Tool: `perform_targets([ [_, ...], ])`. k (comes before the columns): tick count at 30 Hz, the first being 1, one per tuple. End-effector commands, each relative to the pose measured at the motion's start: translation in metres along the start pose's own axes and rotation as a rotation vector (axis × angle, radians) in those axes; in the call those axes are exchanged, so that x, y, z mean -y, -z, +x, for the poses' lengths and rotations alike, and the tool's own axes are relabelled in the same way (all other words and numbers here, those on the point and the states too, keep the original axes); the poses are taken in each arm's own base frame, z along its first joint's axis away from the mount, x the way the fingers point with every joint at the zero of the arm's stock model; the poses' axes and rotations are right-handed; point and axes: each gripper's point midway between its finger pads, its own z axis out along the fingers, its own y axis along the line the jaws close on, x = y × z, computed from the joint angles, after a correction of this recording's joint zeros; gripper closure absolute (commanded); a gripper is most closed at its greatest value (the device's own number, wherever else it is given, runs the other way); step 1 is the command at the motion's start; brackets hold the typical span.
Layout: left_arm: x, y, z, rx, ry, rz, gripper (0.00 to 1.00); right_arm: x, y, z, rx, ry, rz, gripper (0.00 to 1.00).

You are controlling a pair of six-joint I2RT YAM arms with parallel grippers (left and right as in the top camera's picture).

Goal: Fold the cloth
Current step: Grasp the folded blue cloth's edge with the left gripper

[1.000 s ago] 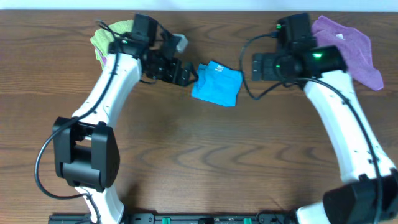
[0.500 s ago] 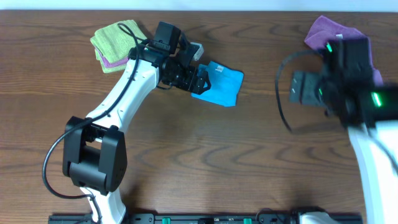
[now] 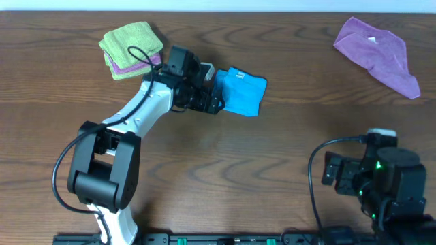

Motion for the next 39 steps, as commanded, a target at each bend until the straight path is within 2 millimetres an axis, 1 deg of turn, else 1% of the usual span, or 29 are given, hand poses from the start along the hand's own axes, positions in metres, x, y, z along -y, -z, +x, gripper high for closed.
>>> perform_targets([
  [1,0.001,-0.002,-0.004,0.034,0.055,0.022,0.05,-0.006,-0.002,0.003,-0.016,-0.027,-0.033,0.01],
  [4,0.0,-0.006,-0.013,0.069,0.073,0.033,0.05,-0.006,-0.005,0.004,-0.03,-0.026,-0.03,0.01],
  [6,0.0,-0.013,-0.013,0.067,0.084,0.054,0.05,-0.006,-0.007,0.004,-0.04,-0.025,-0.028,0.01],
  [9,-0.001,-0.024,-0.011,0.058,0.094,0.081,0.05,-0.006,-0.01,0.004,-0.053,-0.023,-0.026,0.01],
  [12,-0.007,-0.035,-0.008,0.047,0.121,0.079,0.05,-0.007,-0.012,0.005,-0.065,-0.022,-0.024,0.01],
  [19,-0.014,-0.046,-0.006,0.045,0.136,0.078,0.05,-0.01,-0.014,0.006,-0.078,-0.021,-0.039,0.01],
  [23,-0.017,-0.057,-0.005,0.043,0.175,0.1,0.05,-0.01,-0.014,0.006,-0.08,-0.021,-0.039,0.01],
  [27,-0.02,-0.07,0.002,0.02,0.208,0.125,0.05,-0.01,-0.014,0.006,-0.079,-0.021,-0.039,0.01],
  [28,-0.021,-0.071,0.003,0.016,0.21,0.124,0.04,-0.01,-0.014,0.006,-0.079,-0.021,-0.038,0.01],
  [29,-0.022,-0.073,0.006,0.009,0.215,0.123,0.01,-0.01,-0.014,0.006,-0.08,-0.022,-0.038,0.01],
  [31,-0.023,-0.077,0.01,-0.007,0.243,0.128,0.11,-0.01,-0.014,0.006,-0.079,-0.022,-0.039,0.01],
  [33,-0.023,-0.083,0.015,-0.026,0.253,0.145,0.15,-0.01,-0.014,0.006,-0.079,-0.022,-0.039,0.01],
  [35,-0.024,-0.086,0.019,-0.036,0.258,0.147,0.22,-0.01,-0.014,0.006,-0.08,-0.022,-0.04,0.01],
  [38,-0.025,-0.088,0.021,-0.042,0.262,0.144,0.58,-0.012,-0.014,0.006,-0.082,-0.022,-0.048,0.01],
  [39,-0.026,-0.088,0.021,-0.042,0.262,0.142,0.74,-0.012,-0.014,0.006,-0.082,-0.022,-0.051,0.01],
])
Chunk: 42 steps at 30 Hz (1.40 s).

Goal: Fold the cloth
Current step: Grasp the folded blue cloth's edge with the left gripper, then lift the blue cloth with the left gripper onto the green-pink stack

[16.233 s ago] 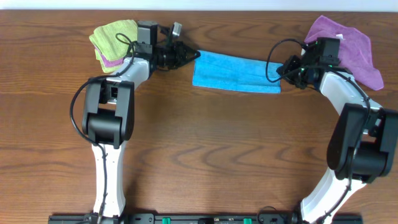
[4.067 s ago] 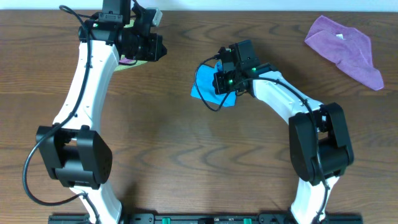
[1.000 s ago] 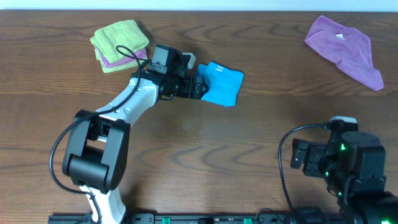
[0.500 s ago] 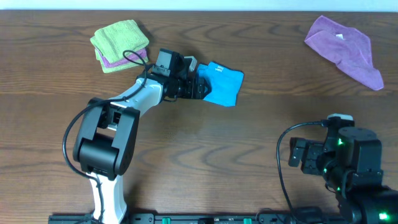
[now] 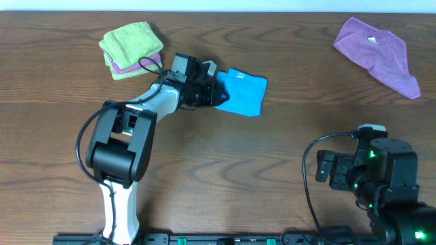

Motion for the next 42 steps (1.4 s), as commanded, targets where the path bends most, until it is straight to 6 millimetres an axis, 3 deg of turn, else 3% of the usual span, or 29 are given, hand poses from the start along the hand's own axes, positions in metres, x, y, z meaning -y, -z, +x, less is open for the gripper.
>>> perform_targets([
  [1,-0.032,-0.02,0.035,-0.088,0.077,-0.064,0.93,-0.003,-0.002,0.003,-0.011,-0.013,-0.016,0.01],
  [6,-0.03,-0.02,0.033,-0.083,0.089,-0.056,0.94,-0.005,-0.001,0.003,-0.015,-0.013,-0.03,0.01],
  [10,-0.008,-0.016,0.017,-0.073,0.076,0.041,0.94,-0.005,-0.001,0.004,-0.018,-0.012,-0.03,0.01],
  [18,0.042,0.014,-0.046,0.0,-0.052,0.089,0.95,-0.005,-0.001,0.004,-0.017,-0.012,-0.029,0.01],
  [25,0.058,0.062,-0.099,0.05,-0.226,-0.136,0.94,-0.006,-0.001,0.0,-0.002,-0.011,-0.032,0.01],
  [29,0.056,0.092,-0.126,0.106,-0.31,-0.283,0.95,-0.007,-0.002,-0.007,0.026,-0.005,-0.038,0.01],
  [34,0.056,0.126,-0.154,0.182,-0.323,-0.306,0.95,-0.008,-0.003,-0.012,0.04,-0.004,-0.041,0.01],
  [42,0.011,0.185,-0.187,0.287,-0.292,-0.434,0.95,-0.01,-0.018,-0.017,0.006,-0.002,-0.03,0.01],
])
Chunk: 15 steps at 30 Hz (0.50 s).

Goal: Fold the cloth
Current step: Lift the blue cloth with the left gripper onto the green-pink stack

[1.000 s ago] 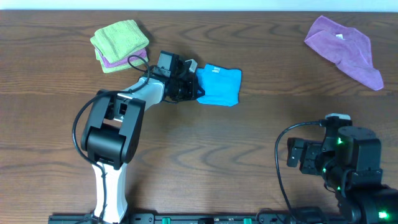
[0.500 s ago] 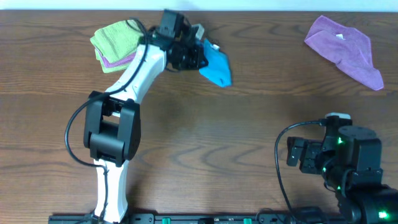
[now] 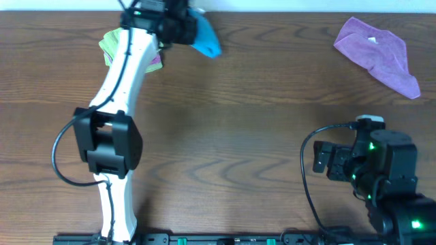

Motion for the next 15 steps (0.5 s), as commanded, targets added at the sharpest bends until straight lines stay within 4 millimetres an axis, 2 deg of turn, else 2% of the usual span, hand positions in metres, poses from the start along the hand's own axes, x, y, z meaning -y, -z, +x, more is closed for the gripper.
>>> perform_targets([
  [1,-0.026,0.021,-0.017,0.051,-0.026,-0.075,0.95,0.001,-0.01,0.002,-0.034,-0.001,0.009,0.01],
  [7,-0.057,0.033,-0.017,0.055,-0.005,-0.095,0.95,0.001,-0.024,0.005,-0.099,0.0,0.023,0.01],
  [15,-0.08,0.041,-0.017,0.061,-0.049,-0.122,0.95,0.0,-0.025,0.006,-0.102,0.0,0.02,0.01],
])
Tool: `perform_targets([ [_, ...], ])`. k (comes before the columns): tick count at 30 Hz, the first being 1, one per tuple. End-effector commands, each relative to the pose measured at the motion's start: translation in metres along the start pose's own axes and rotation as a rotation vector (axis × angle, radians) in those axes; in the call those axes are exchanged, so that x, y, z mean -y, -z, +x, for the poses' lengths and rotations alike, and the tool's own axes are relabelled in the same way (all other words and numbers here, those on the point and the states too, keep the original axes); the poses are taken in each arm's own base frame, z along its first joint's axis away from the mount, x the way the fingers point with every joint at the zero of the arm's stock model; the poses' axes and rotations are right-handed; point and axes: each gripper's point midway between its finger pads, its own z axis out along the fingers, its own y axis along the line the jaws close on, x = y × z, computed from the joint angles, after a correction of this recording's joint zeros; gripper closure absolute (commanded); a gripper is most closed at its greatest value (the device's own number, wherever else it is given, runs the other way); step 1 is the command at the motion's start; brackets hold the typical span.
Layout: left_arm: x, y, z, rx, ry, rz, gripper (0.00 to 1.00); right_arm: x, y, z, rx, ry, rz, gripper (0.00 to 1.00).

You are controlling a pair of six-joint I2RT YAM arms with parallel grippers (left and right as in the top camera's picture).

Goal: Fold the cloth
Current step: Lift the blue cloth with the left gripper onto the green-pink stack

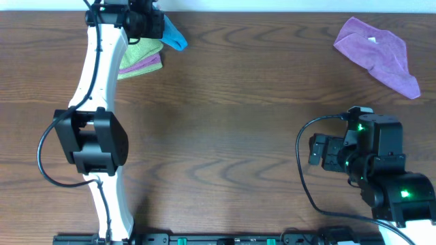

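My left gripper (161, 28) is stretched to the far left of the table, shut on a folded blue cloth (174, 37) that hangs from it in the air. Right below and beside it lies a stack of folded cloths, a green one (139, 49) on a purple one (144, 65). An unfolded purple cloth (379, 53) lies crumpled at the far right. My right gripper (317, 154) rests low at the near right, away from every cloth; whether its fingers are open or shut does not show.
The left arm's white links (99, 88) run up the left side of the brown wooden table (238, 129). The right arm's black base and cable (303, 184) fill the near right corner.
The left gripper has carried the blue cloth further left, from right of the stack to over the stack's right edge. The right arm shifted slightly left.
At first the left gripper was at the folded blue cloth lying on the table mid-left. It stayed on it a moment later. Then it held the cloth in the air near the far edge, and now it holds it at the green and purple stack.
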Motion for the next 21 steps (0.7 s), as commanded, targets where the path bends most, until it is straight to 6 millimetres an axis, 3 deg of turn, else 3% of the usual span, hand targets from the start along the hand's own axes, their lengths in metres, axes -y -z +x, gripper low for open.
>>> perform_targets([
  [1,-0.01,0.015,-0.013,0.043,-0.062,-0.015,0.94,0.0,-0.001,0.002,-0.003,-0.002,-0.002,0.01],
  [21,-0.05,0.027,0.004,-0.016,-0.251,-0.059,0.94,-0.004,-0.001,0.003,-0.009,-0.013,-0.024,0.01],
])
